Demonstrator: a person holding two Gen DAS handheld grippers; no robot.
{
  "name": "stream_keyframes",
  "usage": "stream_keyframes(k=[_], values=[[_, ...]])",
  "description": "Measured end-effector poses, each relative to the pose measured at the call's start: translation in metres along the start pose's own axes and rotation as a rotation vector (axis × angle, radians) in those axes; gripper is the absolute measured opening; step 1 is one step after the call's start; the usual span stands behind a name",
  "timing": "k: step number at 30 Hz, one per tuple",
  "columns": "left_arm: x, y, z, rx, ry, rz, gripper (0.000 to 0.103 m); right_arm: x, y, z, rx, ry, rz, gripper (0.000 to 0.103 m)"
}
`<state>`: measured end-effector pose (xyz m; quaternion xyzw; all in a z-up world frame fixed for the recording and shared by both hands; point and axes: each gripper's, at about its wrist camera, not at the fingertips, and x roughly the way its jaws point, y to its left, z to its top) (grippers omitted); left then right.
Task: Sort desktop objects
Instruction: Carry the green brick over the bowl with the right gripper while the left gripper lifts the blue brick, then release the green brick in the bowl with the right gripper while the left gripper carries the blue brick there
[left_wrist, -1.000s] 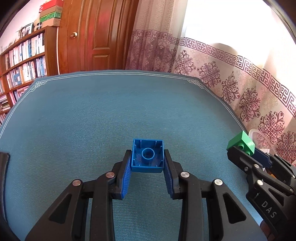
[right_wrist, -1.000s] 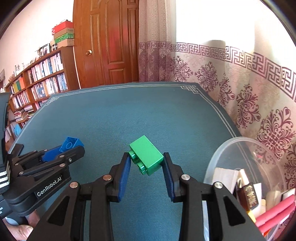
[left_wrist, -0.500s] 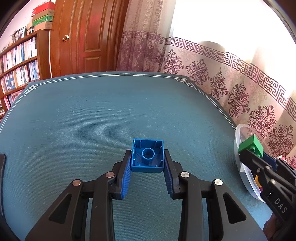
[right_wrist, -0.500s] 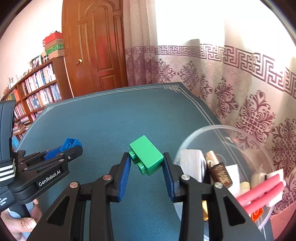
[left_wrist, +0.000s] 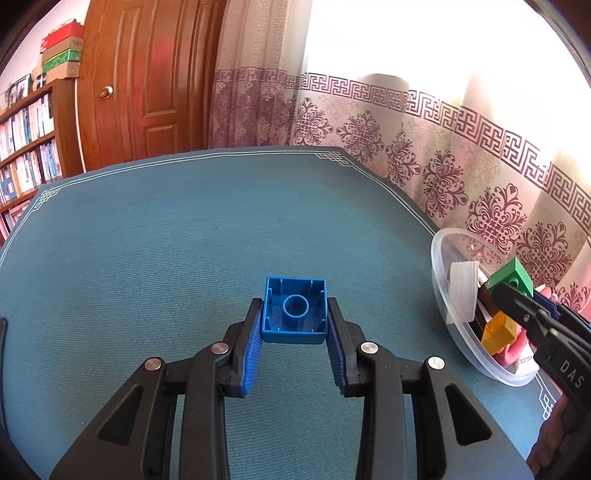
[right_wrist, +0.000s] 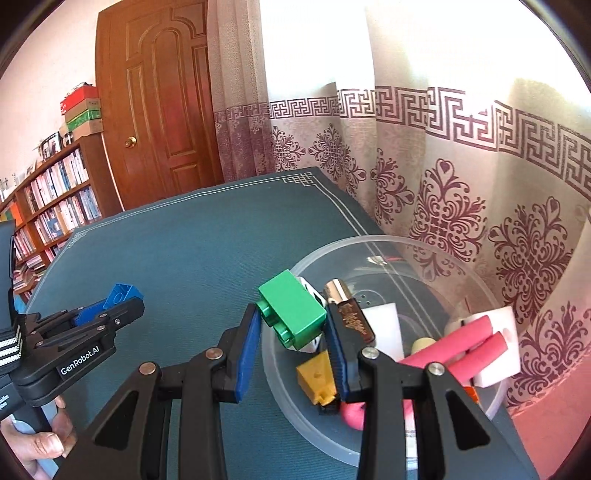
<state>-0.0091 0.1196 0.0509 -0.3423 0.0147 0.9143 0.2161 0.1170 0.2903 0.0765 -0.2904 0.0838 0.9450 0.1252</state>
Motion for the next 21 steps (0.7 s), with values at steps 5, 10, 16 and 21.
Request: stream_keyframes(k=[5,10,16,21], values=[[-0.003,-0.012,-0.002,0.023,0.003,-0.024,0.035,-0.011,-0.022,-0.003,0.033,-0.012,-0.04,0.039],[-0.008,-0.025,-0.002,0.043,0.001,-0.051,0.035,-0.018,-0.042,-0.007,0.064,-0.013,-0.068,0.039],[-0.017,-0.045,-0.002,0.069,-0.006,-0.083,0.035,-0.024,-0.056,-0.01,0.076,-0.014,-0.075,0.039],[-0.021,-0.061,-0.005,0.089,0.0,-0.106,0.035,-0.016,-0.061,-0.008,0.056,-0.009,-0.07,0.039]])
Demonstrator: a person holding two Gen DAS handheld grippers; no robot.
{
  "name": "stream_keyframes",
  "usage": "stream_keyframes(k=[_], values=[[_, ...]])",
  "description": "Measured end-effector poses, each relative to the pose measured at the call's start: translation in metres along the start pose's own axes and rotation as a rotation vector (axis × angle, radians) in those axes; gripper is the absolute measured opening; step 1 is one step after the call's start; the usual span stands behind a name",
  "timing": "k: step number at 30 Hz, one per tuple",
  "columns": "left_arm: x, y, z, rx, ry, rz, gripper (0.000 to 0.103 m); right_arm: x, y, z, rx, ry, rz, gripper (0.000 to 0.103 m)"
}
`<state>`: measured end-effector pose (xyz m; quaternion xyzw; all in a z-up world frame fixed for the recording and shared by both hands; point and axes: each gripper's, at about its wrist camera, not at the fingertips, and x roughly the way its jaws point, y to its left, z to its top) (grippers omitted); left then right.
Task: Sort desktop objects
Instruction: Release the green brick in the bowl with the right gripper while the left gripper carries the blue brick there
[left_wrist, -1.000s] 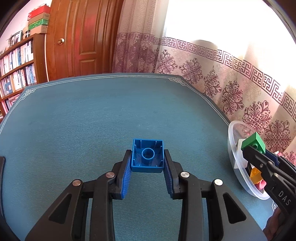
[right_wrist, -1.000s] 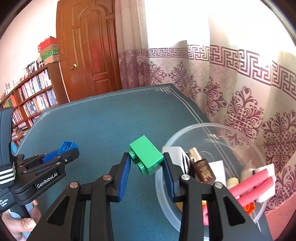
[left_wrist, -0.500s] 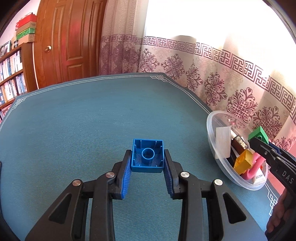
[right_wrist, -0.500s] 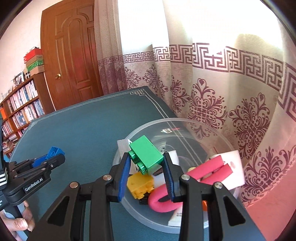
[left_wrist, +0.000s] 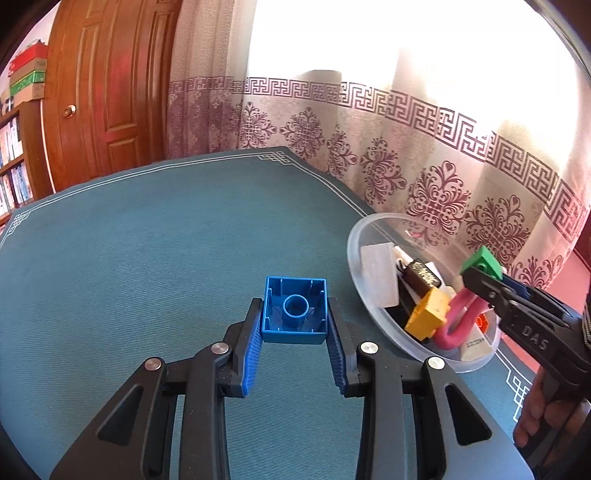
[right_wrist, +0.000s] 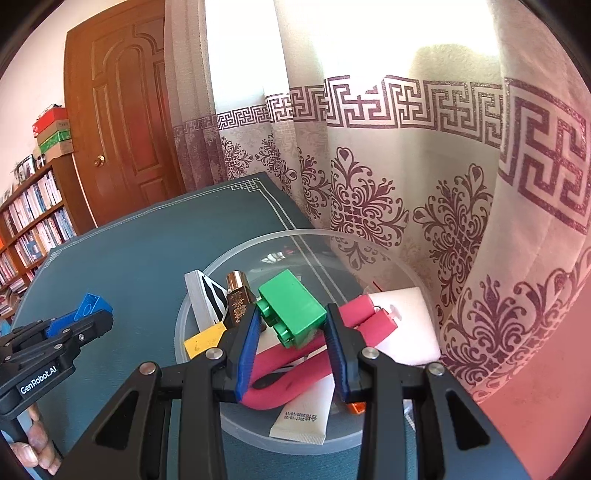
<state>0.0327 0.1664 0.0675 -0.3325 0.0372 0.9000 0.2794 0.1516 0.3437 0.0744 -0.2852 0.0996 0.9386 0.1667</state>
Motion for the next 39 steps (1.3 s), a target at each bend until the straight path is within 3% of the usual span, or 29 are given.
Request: stream_keyframes(k=[18,22,32,34,39], values=[[-0.002,-0.04,0.003,0.037,0.006,-0.035,0.035,0.01,-0.021,0.017,0.012,-0.029,0.047,0.039],[0.002,-0.049,0.004,0.046,0.017,-0.055,0.035,0.007,-0.029,0.016,0.032,-0.034,0.065,0.055],[0.008,-0.075,0.009,0.086,0.029,-0.087,0.035,-0.013,-0.046,0.012,0.053,-0.068,0.056,0.062],[0.012,-0.08,0.01,0.092,0.035,-0.096,0.035,-0.02,-0.052,0.007,0.058,-0.077,0.05,0.072],[0.022,-0.095,0.013,0.104,0.048,-0.122,0.035,-0.036,-0.068,-0.004,0.061,-0.086,0.044,0.076]])
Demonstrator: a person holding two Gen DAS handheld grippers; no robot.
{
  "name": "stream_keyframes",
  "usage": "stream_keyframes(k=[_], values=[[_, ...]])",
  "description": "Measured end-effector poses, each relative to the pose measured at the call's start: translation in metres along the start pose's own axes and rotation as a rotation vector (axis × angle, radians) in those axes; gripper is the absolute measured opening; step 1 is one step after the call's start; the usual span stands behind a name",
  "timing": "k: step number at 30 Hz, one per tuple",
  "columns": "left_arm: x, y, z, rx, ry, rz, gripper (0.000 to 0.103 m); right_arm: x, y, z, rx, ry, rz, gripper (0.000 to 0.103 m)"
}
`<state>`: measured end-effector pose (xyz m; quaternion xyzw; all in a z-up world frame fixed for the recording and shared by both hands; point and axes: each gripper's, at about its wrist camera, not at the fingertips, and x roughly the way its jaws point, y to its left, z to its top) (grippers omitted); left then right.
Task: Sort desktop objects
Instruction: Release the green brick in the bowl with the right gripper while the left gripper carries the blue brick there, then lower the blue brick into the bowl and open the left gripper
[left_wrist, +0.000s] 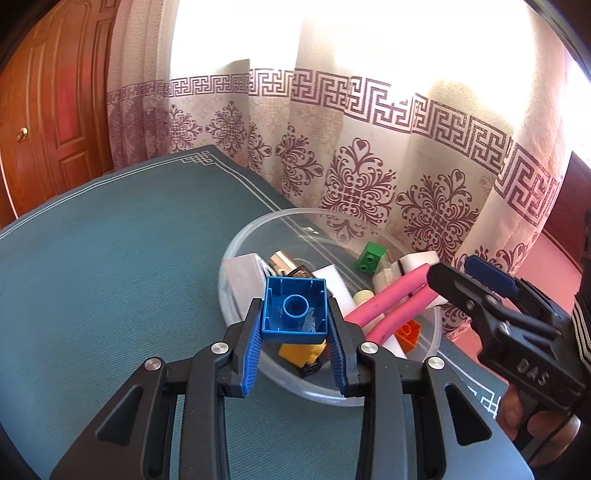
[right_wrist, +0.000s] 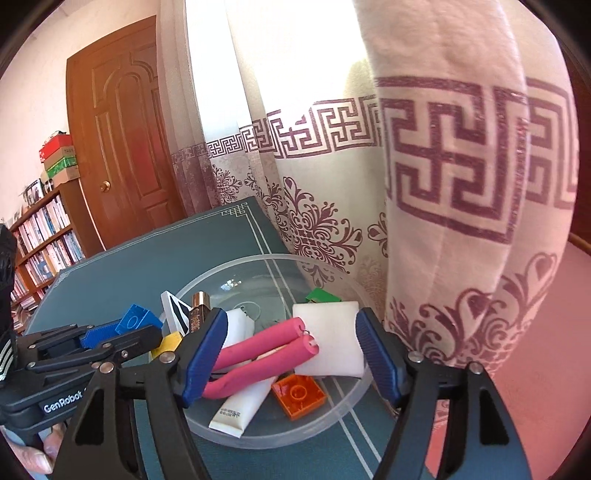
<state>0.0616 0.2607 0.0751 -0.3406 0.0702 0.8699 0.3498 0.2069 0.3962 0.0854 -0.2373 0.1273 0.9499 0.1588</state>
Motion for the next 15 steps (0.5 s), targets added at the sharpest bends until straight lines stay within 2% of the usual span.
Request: stream_keyframes(k=[7,15], values=[[0.016,-0.019,0.011,0.02,0.004,-0.036,0.035,-0.012,-0.019,-0.013,0.016,0.006,-0.024,0.079],[0.034,-0.029,0.021,0.014,0.036,-0.071,0.035,-0.011,-0.026,-0.02,0.051,0.043,0.005,0.08]])
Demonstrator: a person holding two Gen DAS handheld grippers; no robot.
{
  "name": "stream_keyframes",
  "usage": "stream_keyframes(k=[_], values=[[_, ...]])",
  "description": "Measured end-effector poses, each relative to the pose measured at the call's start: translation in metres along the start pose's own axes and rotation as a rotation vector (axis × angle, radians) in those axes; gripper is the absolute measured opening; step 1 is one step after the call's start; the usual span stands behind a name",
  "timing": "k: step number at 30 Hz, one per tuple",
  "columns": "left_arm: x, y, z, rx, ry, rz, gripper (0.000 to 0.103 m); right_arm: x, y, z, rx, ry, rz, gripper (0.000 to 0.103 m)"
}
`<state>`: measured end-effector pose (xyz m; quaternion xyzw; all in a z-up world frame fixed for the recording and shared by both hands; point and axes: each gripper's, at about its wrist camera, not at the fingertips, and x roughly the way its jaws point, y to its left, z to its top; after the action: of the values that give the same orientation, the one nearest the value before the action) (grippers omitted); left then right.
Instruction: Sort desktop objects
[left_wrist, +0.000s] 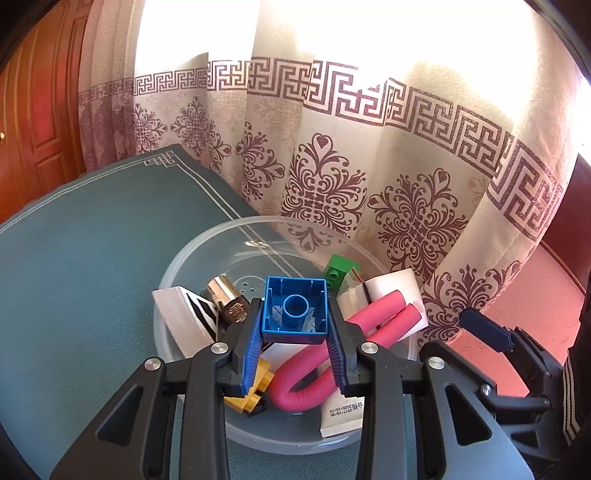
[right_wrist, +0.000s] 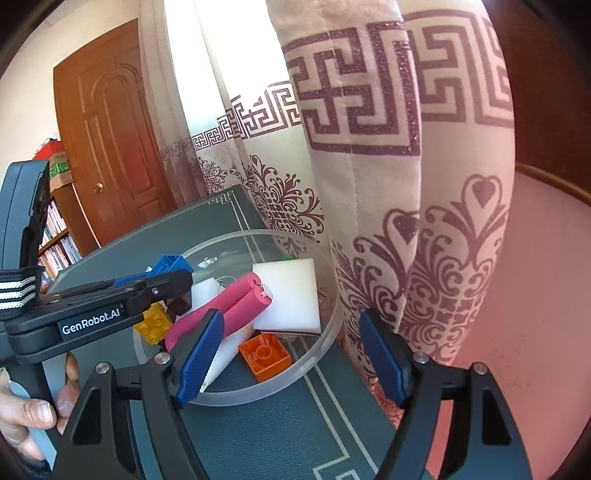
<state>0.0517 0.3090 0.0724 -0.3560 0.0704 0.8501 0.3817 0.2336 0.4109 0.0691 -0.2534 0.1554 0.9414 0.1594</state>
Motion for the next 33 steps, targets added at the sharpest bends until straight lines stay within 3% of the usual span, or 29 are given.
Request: stream_keyframes(k=[2,3,4,12,15,17,19,24,33], values=[[0.004,0.0,0.0,-0.005,0.014,0.007,0.052,-0.001,0.003,-0.001,-0.006,0.005,0.011,0.082],[0.005,0.001,-0.001,-0.01,0.01,0.021,0.068,-0.001,0.005,-0.001,-0.007,0.008,0.015,0.082],[0.003,0.001,-0.002,-0.013,-0.003,0.039,0.073,-0.001,0.006,-0.001,-0.007,0.011,0.02,0.083],[-0.019,0.01,-0.004,-0.018,-0.1,0.124,0.073,0.005,0.007,-0.007,0.006,0.041,0.044,0.089],[-0.033,0.017,-0.008,-0.044,-0.145,0.136,0.085,0.005,0.009,-0.01,-0.002,0.062,0.049,0.091],[-0.041,0.021,-0.011,-0.056,-0.171,0.157,0.086,0.007,0.011,-0.014,-0.012,0.078,0.05,0.093],[-0.048,0.024,-0.016,-0.059,-0.186,0.182,0.086,0.005,0.013,-0.018,-0.015,0.085,0.044,0.103],[-0.06,0.028,-0.027,-0.079,-0.192,0.242,0.086,0.001,0.014,-0.024,-0.028,0.109,0.034,0.103],[-0.076,0.031,-0.044,-0.175,-0.169,0.146,0.086,-0.003,0.029,-0.028,-0.098,0.141,-0.03,0.103]])
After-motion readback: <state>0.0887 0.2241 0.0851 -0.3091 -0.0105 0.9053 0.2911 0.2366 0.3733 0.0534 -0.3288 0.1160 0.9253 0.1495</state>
